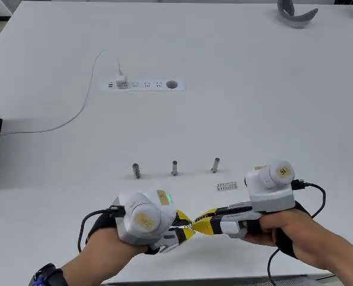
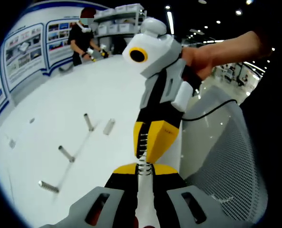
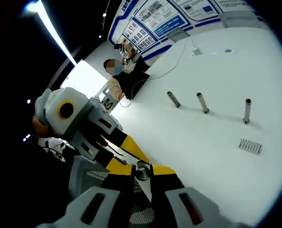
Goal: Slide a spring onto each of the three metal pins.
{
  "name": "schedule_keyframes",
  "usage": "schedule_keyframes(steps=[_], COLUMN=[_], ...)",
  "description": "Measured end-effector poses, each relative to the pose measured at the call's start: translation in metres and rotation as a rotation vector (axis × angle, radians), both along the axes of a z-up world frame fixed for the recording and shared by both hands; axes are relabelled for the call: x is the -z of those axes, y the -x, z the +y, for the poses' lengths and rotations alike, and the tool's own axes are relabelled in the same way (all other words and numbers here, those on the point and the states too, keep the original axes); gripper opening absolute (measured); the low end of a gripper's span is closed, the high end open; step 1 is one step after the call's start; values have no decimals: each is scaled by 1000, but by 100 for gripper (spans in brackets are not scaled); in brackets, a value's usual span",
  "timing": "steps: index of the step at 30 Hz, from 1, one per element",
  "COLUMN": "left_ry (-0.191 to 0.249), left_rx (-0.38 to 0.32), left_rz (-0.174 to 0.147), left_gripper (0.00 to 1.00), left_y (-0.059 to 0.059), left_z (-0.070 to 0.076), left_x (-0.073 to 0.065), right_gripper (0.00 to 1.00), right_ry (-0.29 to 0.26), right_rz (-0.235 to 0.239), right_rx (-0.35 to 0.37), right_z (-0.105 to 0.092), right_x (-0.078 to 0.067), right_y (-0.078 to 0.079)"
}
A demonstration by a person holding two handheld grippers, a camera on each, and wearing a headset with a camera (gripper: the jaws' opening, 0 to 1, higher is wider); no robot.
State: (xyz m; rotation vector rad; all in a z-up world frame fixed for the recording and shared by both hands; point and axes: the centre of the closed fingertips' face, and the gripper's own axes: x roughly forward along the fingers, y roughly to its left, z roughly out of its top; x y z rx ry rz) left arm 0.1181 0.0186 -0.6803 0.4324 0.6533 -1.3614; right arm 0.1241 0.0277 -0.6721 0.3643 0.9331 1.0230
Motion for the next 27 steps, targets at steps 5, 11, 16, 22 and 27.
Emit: schedule_keyframes(steps=[5, 11, 16, 22, 27], left_ry=[6, 30, 36, 38, 40], left_rx=[-15, -65, -80, -103, -132], left_rz=[14, 38, 42, 53, 61], left_gripper=[10, 11, 12, 12, 14], left_y=[-2, -9, -9, -10, -14], left_z=[0, 2, 2, 8, 13], left_x=[0, -1, -1, 3, 4], right_gripper=[13, 12, 12, 12, 12], right_ry=[2, 13, 20, 25, 36], right_rz=[-6, -20, -24, -29, -36], right_rx=[-6, 6, 4, 15, 30], right_z=[1, 1, 0, -4, -10], right_x=[-1, -3, -2, -3, -3], right_y=[-1, -6, -7, -10, -12])
